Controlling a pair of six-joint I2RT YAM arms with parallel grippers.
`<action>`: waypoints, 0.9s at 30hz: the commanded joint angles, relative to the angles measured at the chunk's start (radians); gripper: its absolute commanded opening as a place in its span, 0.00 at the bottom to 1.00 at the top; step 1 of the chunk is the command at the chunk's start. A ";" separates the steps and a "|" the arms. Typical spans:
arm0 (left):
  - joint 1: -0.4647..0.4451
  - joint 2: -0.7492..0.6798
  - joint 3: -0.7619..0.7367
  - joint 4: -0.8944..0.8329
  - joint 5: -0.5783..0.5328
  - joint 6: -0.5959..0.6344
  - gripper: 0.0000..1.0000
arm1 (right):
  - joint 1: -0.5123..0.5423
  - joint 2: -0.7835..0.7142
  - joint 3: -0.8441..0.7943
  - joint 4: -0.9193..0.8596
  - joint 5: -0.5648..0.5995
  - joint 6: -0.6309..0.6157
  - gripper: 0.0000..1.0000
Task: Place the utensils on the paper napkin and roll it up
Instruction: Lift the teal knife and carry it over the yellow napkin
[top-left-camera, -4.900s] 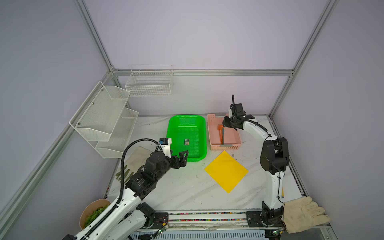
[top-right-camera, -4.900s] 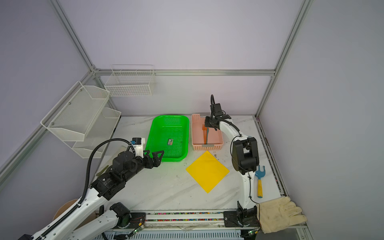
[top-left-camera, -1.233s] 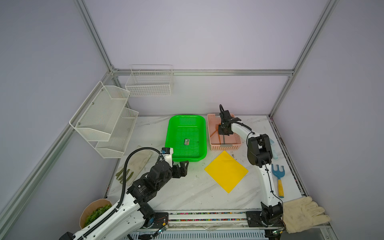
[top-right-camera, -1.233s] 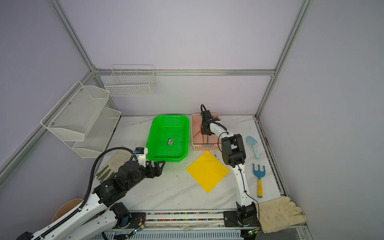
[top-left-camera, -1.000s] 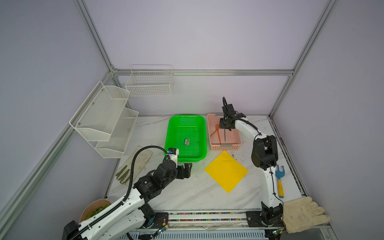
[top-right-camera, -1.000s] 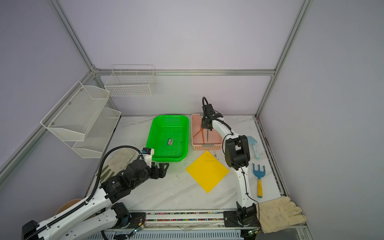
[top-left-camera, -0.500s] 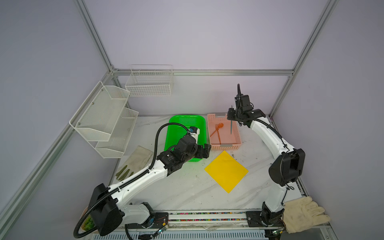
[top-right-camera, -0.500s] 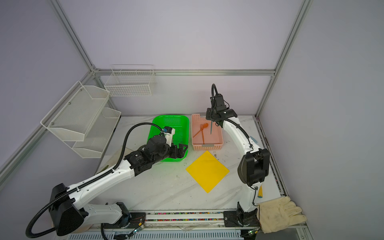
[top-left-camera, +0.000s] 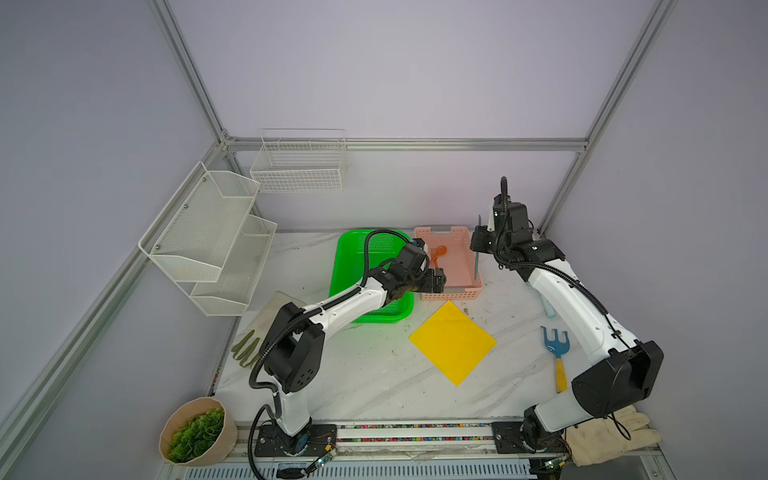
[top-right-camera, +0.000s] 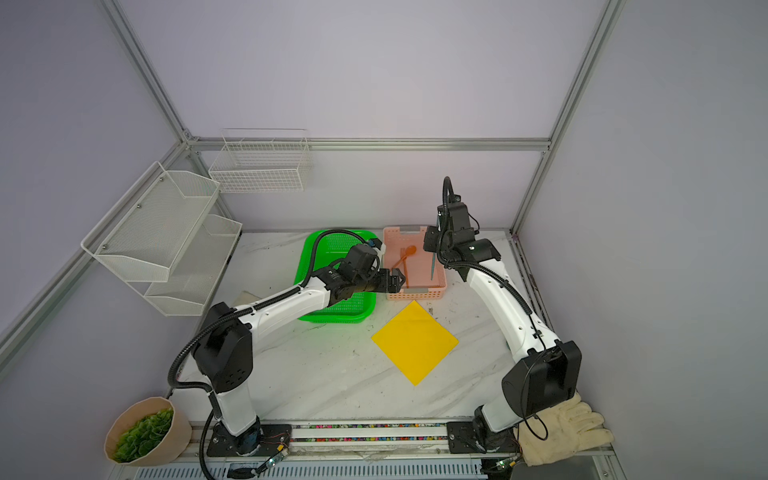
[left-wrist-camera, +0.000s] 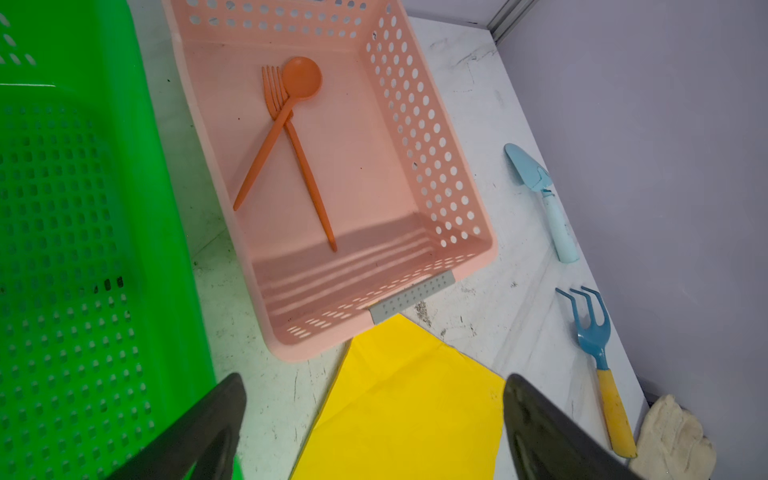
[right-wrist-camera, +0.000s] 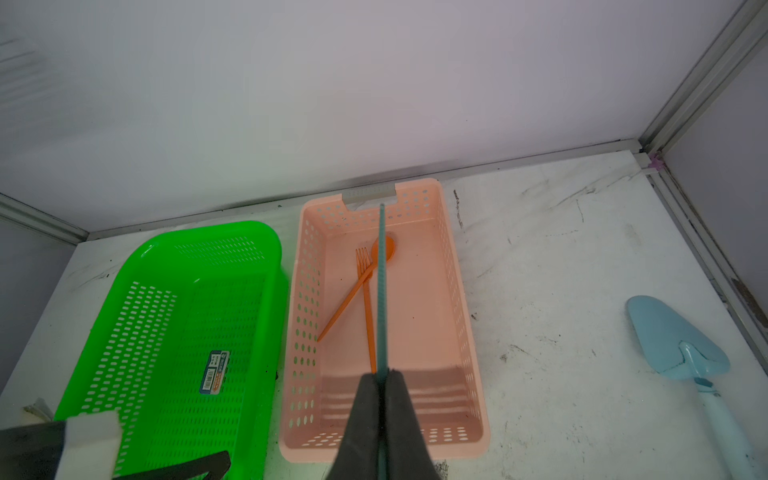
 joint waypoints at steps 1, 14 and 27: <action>0.013 0.034 0.130 -0.043 0.012 -0.021 0.95 | -0.004 -0.051 -0.014 0.012 0.024 0.009 0.07; 0.072 0.112 0.154 -0.055 -0.003 -0.033 0.95 | -0.007 -0.093 -0.034 0.020 0.018 0.003 0.07; 0.168 0.116 0.162 -0.067 -0.014 0.003 0.94 | -0.007 -0.122 -0.056 -0.015 0.015 0.009 0.07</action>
